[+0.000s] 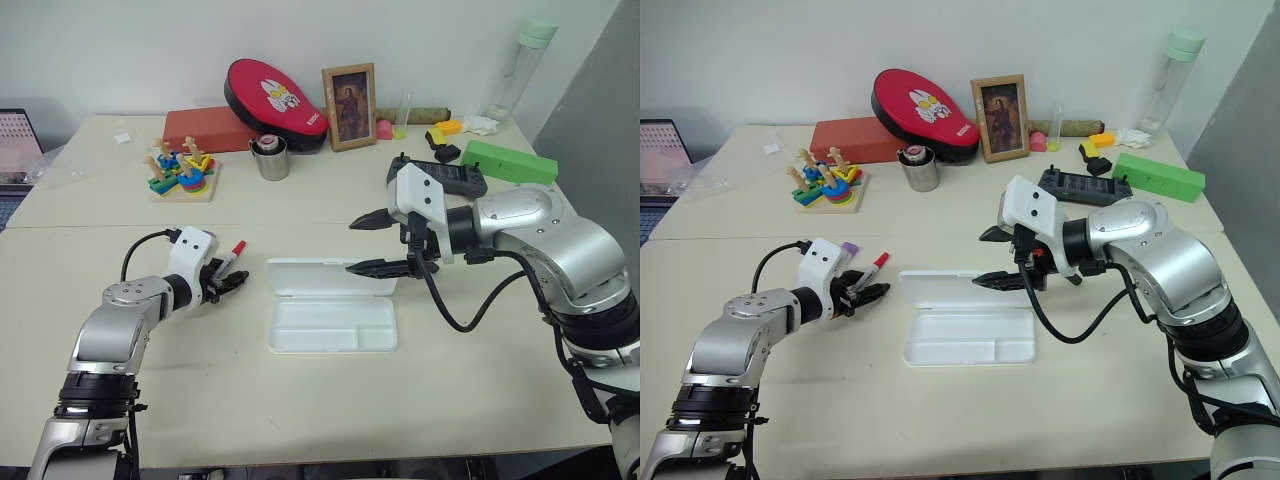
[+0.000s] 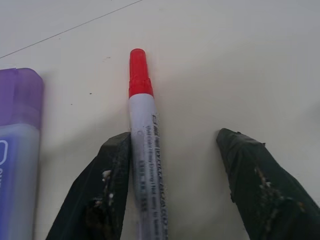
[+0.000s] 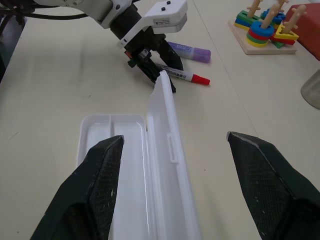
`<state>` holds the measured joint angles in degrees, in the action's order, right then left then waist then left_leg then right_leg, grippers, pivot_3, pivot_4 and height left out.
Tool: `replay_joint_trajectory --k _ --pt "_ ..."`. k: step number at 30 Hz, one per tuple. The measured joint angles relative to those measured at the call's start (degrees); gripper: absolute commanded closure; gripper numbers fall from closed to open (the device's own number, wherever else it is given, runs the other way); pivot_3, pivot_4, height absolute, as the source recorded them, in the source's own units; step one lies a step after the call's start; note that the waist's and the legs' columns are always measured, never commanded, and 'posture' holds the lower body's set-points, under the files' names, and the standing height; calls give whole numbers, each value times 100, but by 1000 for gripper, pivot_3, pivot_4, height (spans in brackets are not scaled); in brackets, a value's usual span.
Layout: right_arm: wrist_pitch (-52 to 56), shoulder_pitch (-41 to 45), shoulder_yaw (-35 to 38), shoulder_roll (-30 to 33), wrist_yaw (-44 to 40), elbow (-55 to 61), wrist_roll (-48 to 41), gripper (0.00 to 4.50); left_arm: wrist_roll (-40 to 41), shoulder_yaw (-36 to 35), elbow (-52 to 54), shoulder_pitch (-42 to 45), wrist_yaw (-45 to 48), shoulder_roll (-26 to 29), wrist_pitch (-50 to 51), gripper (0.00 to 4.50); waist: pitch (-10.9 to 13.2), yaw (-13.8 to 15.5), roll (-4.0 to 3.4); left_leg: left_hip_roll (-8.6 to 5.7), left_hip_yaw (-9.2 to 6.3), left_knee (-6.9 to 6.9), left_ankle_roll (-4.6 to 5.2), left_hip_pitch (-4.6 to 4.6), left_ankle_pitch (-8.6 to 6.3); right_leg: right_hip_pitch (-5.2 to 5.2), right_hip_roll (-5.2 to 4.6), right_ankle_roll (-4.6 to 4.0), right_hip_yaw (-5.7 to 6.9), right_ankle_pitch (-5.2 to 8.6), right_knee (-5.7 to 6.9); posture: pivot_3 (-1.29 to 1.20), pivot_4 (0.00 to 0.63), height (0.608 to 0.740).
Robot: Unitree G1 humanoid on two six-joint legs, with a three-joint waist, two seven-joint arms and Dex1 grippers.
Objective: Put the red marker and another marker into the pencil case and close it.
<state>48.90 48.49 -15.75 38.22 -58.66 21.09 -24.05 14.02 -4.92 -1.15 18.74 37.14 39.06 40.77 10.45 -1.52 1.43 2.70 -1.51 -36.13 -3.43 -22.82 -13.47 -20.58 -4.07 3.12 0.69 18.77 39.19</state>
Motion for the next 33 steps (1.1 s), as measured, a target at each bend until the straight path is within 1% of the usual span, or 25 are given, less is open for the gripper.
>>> replay_joint_trajectory --k 7,9,17,27,30,31,33 --pt "51 -6 0 0 1 0 -10 1038 29 -5 48 1 -29 1 95 3813 0 -2 0 0 2 0 0 -1 0 -1 0 0 -2 0 -5 0 150 740" --pt "53 -6 0 0 1 0 -11 1038 37 -12 58 1 -38 2 119 4073 0 -2 0 0 2 1 0 -1 0 -1 0 0 -2 0 -6 0 150 740" --pt "30 -23 0 49 -27 -3 10 1038 32 -12 124 -37 -54 26 144 4091 0 -3 0 0 2 1 0 -2 0 -1 0 0 -2 0 -7 0 150 740" --pt "15 -25 0 110 -102 -3 4 1038 -54 -53 685 -403 -84 389 225 4091 1 -17 0 1 7 4 0 -15 0 -22 2 0 -9 0 -10 0 150 740" --pt "-24 -47 1 136 -105 -5 11 1038 -13 -99 1121 -608 35 673 308 4091 5 -19 7 1 9 5 0 -20 0 -28 1 0 -13 0 -11 0 150 740" --pt "-60 -57 1 130 -111 6 6 1038 -12 -185 1642 -1006 312 1165 261 4091 9 -49 22 6 12 7 0 -28 0 -48 5 0 -17 0 -7 0 150 740" --pt "-78 -85 18 205 -118 -10 21 1038 -4 -320 2112 -1330 643 1689 244 4091 12 -51 20 7 10 7 -1 -41 0 -63 10 -1 -23 0 -7 0 150 740"
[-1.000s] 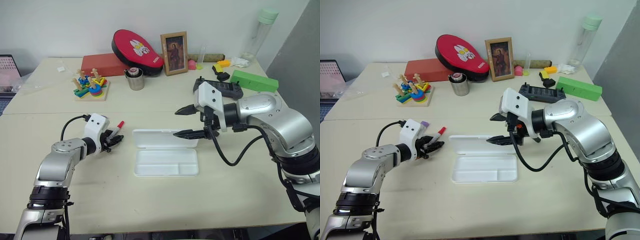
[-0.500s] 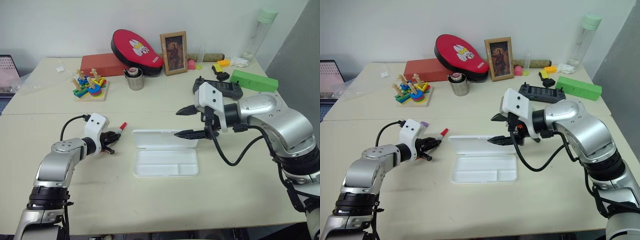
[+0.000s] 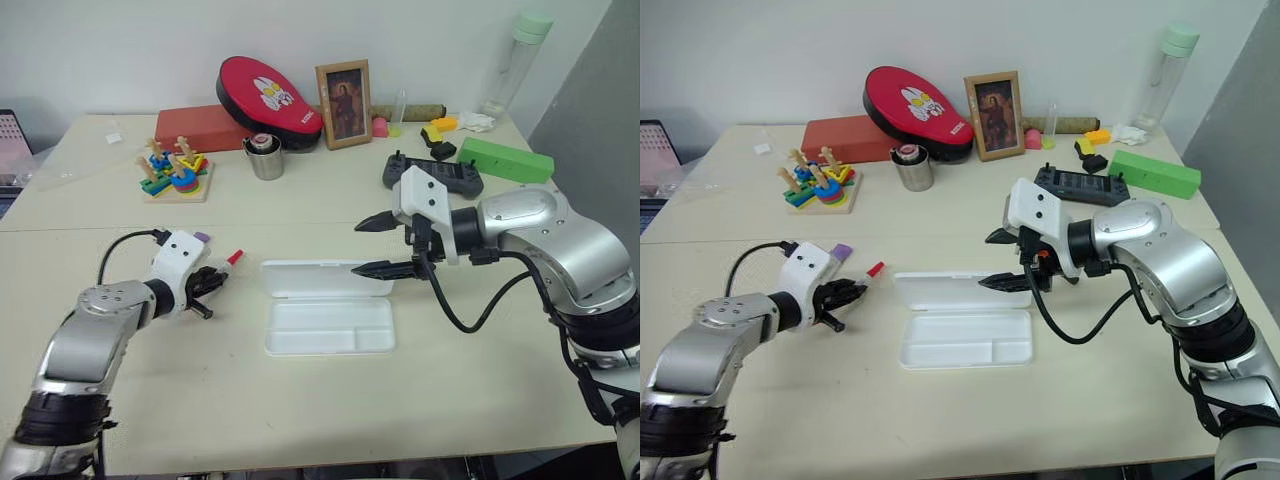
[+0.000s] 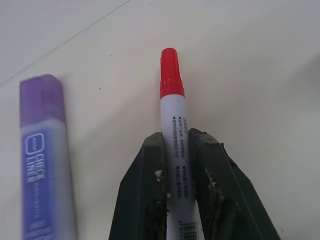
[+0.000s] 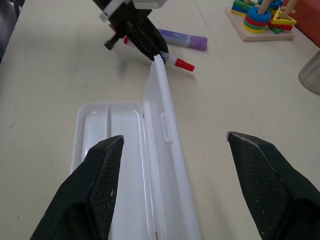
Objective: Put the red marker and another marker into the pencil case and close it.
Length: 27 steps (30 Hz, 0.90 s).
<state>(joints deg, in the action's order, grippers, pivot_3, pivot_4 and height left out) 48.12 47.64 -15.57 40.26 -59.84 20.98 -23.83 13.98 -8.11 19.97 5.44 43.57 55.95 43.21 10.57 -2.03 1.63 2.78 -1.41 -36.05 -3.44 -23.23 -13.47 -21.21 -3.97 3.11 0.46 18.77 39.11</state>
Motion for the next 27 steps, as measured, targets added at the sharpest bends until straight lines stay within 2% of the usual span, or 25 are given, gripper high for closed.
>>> replay_joint_trajectory --k 6,9,12,15,18,20,27 --pt "-118 -5 8 -23 -13 -8 -2 1038 224 -417 1041 -750 969 772 -238 4091 13 44 -22 0 3 -2 1 -7 0 -2 0 0 2 0 -1 0 150 740" --pt "-145 -5 8 -21 -33 -11 -5 1038 370 -603 1380 -981 1485 967 -567 4091 13 52 -22 0 2 -3 1 -11 0 -6 0 -1 5 0 0 0 150 740" --pt "-160 -7 8 -15 -58 -12 -5 1038 533 -618 1470 -776 1744 975 -801 4091 14 53 -23 0 0 -3 1 -11 0 -6 2 -1 7 -1 4 0 150 740" --pt "-189 -15 9 -8 -98 -30 -2 1038 636 -400 1529 -247 1768 891 -896 4091 14 55 -23 -1 2 -5 1 -12 0 -4 2 -1 4 -1 4 0 150 740" --pt "-211 -27 9 4 -124 -48 0 1038 561 229 1419 354 1718 587 -1233 4091 13 55 -23 -1 1 -8 1 -15 0 -4 2 -1 5 -2 4 0 150 740" --pt "-238 -40 10 36 -134 -64 7 1038 208 740 1161 608 1695 455 -1628 4091 14 48 -23 -1 2 -7 1 -17 0 -12 5 -1 4 -1 4 0 150 740" --pt "-253 -62 26 147 -130 -112 13 1038 -1 1289 809 1040 1835 212 -1998 4091 14 40 -24 0 1 -8 2 -22 0 -16 8 -1 2 -1 4 0 150 740"
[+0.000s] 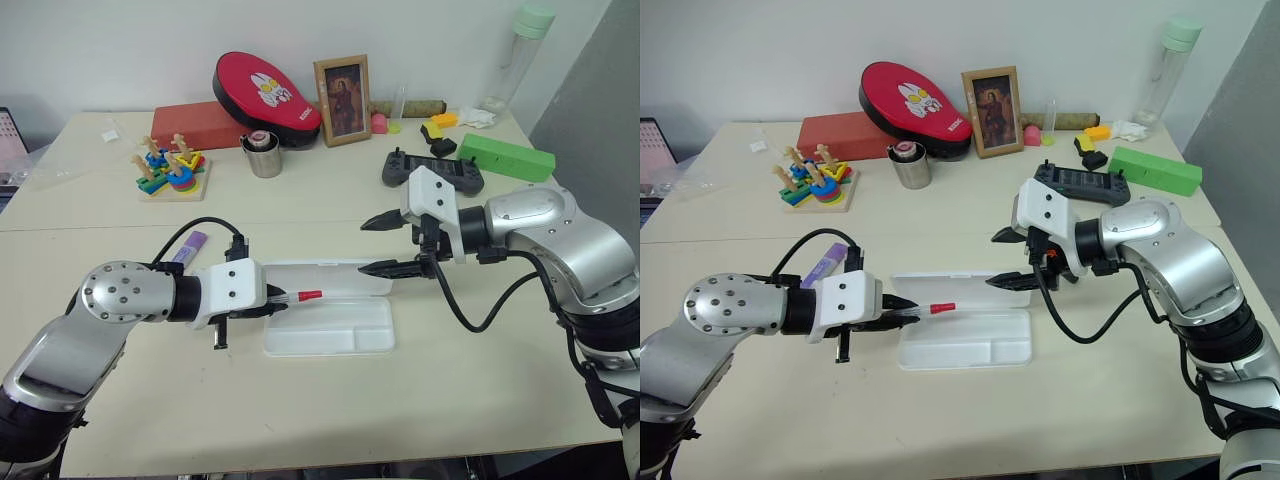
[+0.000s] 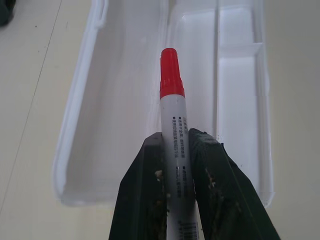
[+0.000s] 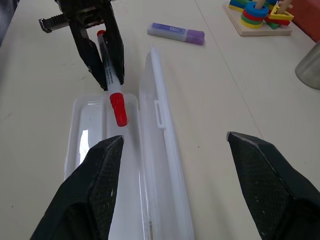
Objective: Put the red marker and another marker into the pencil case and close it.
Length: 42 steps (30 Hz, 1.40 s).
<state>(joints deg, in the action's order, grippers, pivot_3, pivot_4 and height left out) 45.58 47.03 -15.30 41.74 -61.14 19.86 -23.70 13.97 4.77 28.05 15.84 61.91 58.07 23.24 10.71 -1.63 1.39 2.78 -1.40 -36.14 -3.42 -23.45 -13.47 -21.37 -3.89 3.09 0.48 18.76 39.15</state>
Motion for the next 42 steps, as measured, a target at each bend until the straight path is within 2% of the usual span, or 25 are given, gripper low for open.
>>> replay_joint_trajectory --k 3,17,25,32,34,42 --pt "-3 -11 0 0 13 7 -2 1038 -53 398 -86 217 20 -309 29 4091 0 7 0 0 0 -10 0 -2 0 2 0 0 0 0 3 0 150 740" --pt "107 -85 32 93 50 23 -11 1038 -333 981 -72 190 -610 -1163 498 4091 0 6 0 0 -10 -73 1 -7 0 1 1 0 -1 0 65 0 150 740" --pt "134 -100 50 104 67 45 -12 1038 -832 1551 -629 389 -676 -1611 62 4091 0 10 0 0 -16 -83 2 -3 1 2 1 -5 2 -3 85 0 150 740" --pt "162 -110 51 106 120 75 -17 1038 -1409 1748 -1289 748 -773 -1893 -506 4091 0 8 0 -1 -13 -82 2 -5 0 -1 1 -4 -1 -3 80 0 150 740" --pt "177 -111 51 106 125 75 -18 1038 -1466 1755 -1321 748 -774 -1923 -560 3388 0 5 0 -1 -13 -82 2 -6 0 -1 1 -4 -1 -3 79 0 150 740" --pt "224 -126 52 105 130 109 -26 1038 -1371 1730 -1273 758 -545 -1958 -504 1764 0 8 0 -1 -15 -83 2 -6 1 0 1 -4 0 -3 82 0 150 740"
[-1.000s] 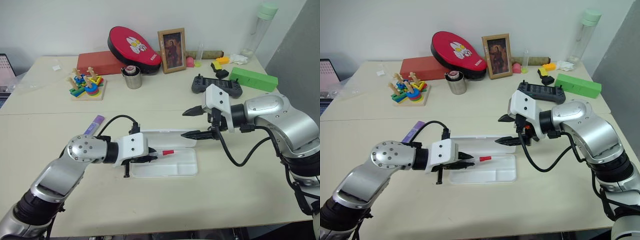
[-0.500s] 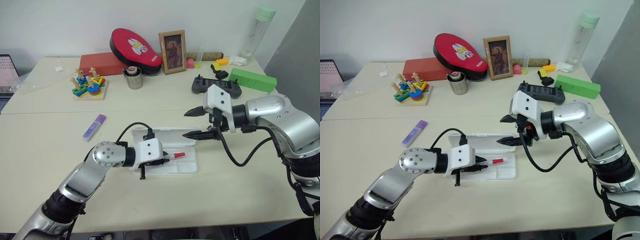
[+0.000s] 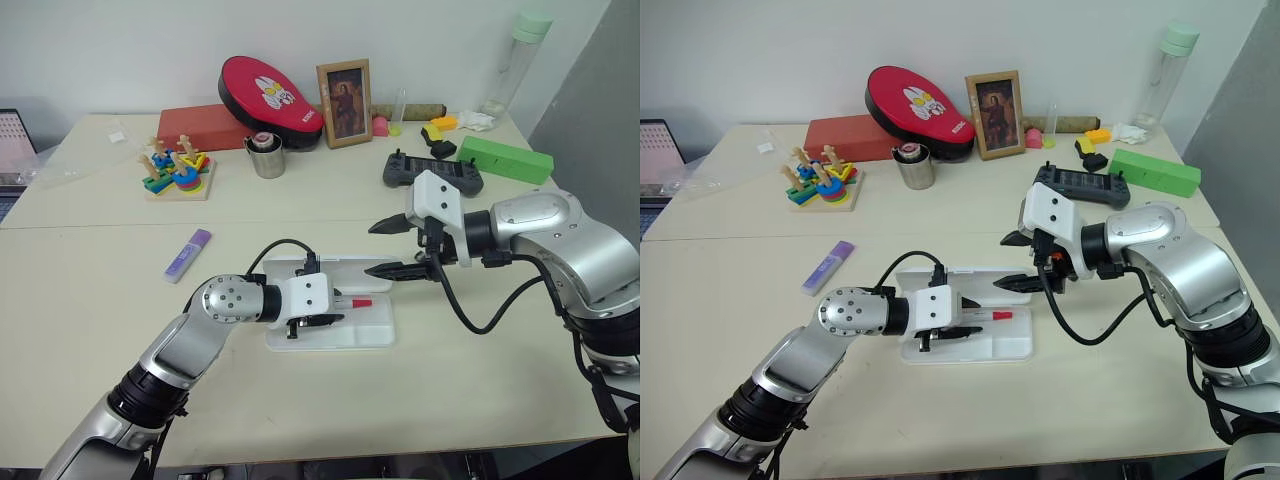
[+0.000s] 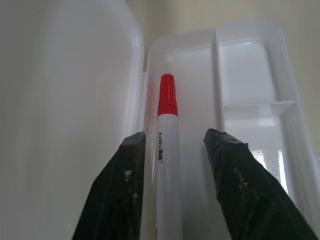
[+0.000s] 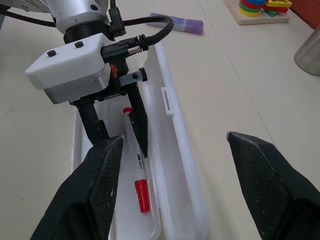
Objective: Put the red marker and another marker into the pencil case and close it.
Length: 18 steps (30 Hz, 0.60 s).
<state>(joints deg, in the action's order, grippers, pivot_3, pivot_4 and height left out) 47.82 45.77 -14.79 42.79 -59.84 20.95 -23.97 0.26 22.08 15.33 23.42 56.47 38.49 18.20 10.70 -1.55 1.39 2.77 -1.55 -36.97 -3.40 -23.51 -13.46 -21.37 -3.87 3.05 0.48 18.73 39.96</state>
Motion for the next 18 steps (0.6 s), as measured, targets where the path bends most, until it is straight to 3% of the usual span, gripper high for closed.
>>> replay_joint_trajectory --k 9,14,18 --pt "116 2 74 -4 -18 23 -204 1038 651 -722 886 -77 134 293 768 6 0 -12 0 1 -1 2 0 0 0 -1 0 0 -1 0 -1 0 150 740" --pt "181 25 183 55 -114 106 -353 1038 1263 -1371 1542 -518 177 615 1441 6 0 -20 0 1 -1 1 0 0 0 0 0 0 -2 0 -1 0 150 740" --pt "228 55 248 145 -246 148 -522 1038 2155 -2599 2159 -966 88 857 2437 6 1 -12 0 3 -9 1 0 0 0 2 1 0 4 0 0 0 150 740"
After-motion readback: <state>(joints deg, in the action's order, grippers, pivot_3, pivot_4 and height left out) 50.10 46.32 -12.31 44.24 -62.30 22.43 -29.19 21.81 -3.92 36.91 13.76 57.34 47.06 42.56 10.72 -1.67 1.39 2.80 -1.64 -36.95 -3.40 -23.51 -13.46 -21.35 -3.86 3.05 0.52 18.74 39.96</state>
